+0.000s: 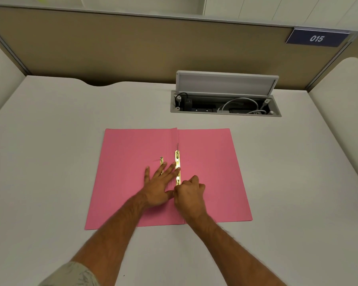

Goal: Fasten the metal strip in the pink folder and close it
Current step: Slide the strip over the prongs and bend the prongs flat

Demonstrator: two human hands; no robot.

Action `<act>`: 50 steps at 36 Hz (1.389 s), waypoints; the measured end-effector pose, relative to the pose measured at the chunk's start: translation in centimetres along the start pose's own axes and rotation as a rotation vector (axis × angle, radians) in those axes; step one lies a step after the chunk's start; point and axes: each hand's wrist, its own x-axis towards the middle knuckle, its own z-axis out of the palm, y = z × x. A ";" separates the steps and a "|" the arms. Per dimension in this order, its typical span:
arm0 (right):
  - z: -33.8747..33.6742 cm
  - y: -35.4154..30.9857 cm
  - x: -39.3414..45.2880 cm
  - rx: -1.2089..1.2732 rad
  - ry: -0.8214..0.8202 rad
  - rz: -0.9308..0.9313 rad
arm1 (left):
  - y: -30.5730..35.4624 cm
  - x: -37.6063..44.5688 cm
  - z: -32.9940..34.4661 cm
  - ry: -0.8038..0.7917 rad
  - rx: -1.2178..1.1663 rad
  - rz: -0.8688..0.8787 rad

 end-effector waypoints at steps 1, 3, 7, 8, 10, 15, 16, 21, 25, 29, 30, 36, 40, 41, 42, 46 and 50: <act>0.1 -0.2 -0.2 0.018 0.003 0.015 | 0.0 0.0 0.0 0.000 0.000 -0.001; 0.3 -0.2 -0.4 0.064 0.006 0.047 | 0.1 0.0 0.0 -0.003 0.006 -0.002; 0.7 0.2 -0.8 0.155 0.025 0.097 | 0.0 0.0 0.0 0.002 0.011 -0.002; 0.8 0.3 -0.8 0.176 0.036 0.110 | 0.0 0.0 0.0 0.001 0.017 -0.003; 0.9 0.4 -1.0 0.194 0.057 0.130 | 0.0 0.1 0.0 -0.001 0.026 -0.005; 1.0 0.7 -1.3 0.100 0.059 0.100 | -0.1 0.0 0.1 -0.001 0.027 -0.004; 1.0 0.8 -1.3 0.077 0.055 0.092 | -0.1 0.0 0.1 -0.001 0.030 -0.003; 0.7 1.6 -1.4 0.064 0.028 0.114 | 0.0 -0.1 -0.1 -0.003 0.028 -0.004; 0.3 1.7 -1.2 0.150 0.014 0.157 | 0.1 -0.2 -0.1 -0.002 0.010 -0.006; 0.0 1.7 -1.1 0.244 0.014 0.192 | 0.2 -0.2 -0.2 -0.007 0.015 -0.008; -0.1 1.8 -1.0 0.279 0.015 0.200 | 0.2 -0.2 -0.2 -0.003 0.014 -0.008; -1.2 2.5 0.3 0.513 -0.012 0.166 | 0.3 -0.2 -0.5 0.005 -0.015 -0.010; -1.9 2.9 1.4 0.544 -0.026 0.072 | 0.4 -0.3 -0.6 0.015 -0.063 -0.024; -2.0 3.0 1.6 0.538 -0.044 0.054 | 0.4 -0.3 -0.6 0.022 -0.082 -0.031; -2.1 3.1 1.8 0.525 -0.065 0.041 | 0.6 -0.3 -0.7 0.034 -0.109 -0.039; -2.5 3.3 2.4 0.423 -0.157 -0.009 | 1.4 0.1 -1.7 0.140 -0.275 -0.110; -2.1 3.3 2.3 0.201 -0.215 -0.078 | 1.4 0.1 -2.9 0.323 -0.289 -0.186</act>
